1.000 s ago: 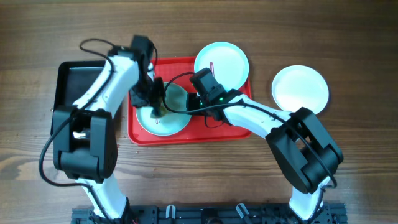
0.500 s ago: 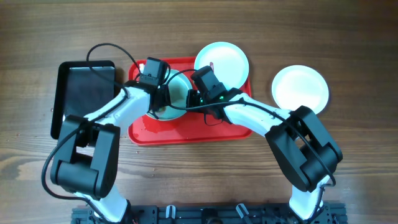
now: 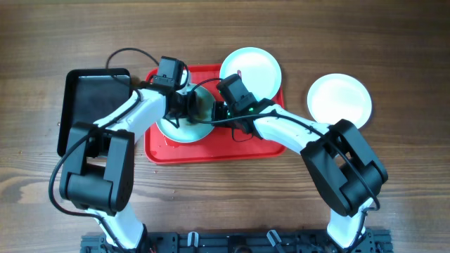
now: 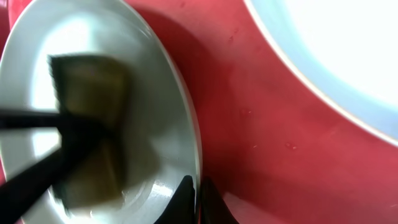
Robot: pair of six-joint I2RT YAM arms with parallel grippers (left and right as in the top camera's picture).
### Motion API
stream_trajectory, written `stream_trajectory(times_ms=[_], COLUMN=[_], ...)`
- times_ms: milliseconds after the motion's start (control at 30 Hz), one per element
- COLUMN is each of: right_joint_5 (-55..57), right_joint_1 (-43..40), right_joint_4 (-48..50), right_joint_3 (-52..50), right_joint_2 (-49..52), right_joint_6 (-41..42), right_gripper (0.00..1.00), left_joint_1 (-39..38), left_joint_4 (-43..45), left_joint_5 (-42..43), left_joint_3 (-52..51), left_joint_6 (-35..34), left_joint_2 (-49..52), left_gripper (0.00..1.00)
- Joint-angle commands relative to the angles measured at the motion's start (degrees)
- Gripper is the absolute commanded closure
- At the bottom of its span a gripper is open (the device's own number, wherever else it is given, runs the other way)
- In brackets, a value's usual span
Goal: Clean dirty plates on tray and stack at the side
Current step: 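Scrub the lower light-blue plate with the sponge in left gripper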
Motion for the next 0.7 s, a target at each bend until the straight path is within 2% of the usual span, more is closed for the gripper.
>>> stream_trajectory(times_ms=[0,67,133,200,300,333,400,533,567,633,667], right_joint_5=[-1.7,-1.7,-1.6,-1.6,-1.6,-1.6,-1.6,-1.6,-1.6,-1.6,-1.6], right_joint_1=[0.7,0.7,0.7,0.7,0.7,0.6,0.6,0.7,0.6,0.6,0.7], right_joint_4=[-1.3,-1.3,-1.2,-1.3,-1.2,-1.2,-1.2,-1.4,-1.4,-1.3,-1.3], right_joint_3=[-0.3,-0.3,-0.3,-0.3,-0.3,-0.3,-0.3,-0.3,-0.3,-0.3,-0.3], right_joint_2=[1.4,1.4,1.4,1.4,1.4,1.4,1.4,1.4,1.4,1.4,1.4], right_joint_6=[-1.7,-1.7,-1.7,-1.7,-1.8,-1.8,-1.7,-1.7,-1.8,-1.7,-1.7], right_gripper=[0.96,0.96,0.96,0.96,0.96,0.96,0.96,0.96,0.96,0.96,0.96], left_joint_1=[3.2,3.2,3.2,3.2,3.2,3.2,3.2,3.2,3.2,3.2,3.2], left_joint_4=[-0.4,-2.5,-7.2,-12.0,-17.7,-19.9,-22.8,-15.1,-11.7,-5.0,-2.2], left_joint_5=[-26.6,-35.1,-31.1,-17.9,7.3,15.1,22.5,20.6,15.9,-1.9,-13.4], left_joint_3=[-0.1,0.2,0.2,0.2,0.2,0.2,0.2,0.2,0.2,0.2,0.2], left_joint_6=[-6.9,-6.9,-7.7,-5.3,8.0,14.5,24.7,24.3,19.7,6.4,-0.5], left_joint_2=[1.3,1.3,1.3,1.3,1.3,1.3,1.3,1.3,1.3,1.3,1.3], left_gripper=[0.96,0.96,0.96,0.96,0.96,0.96,0.96,0.96,0.96,0.96,0.96])
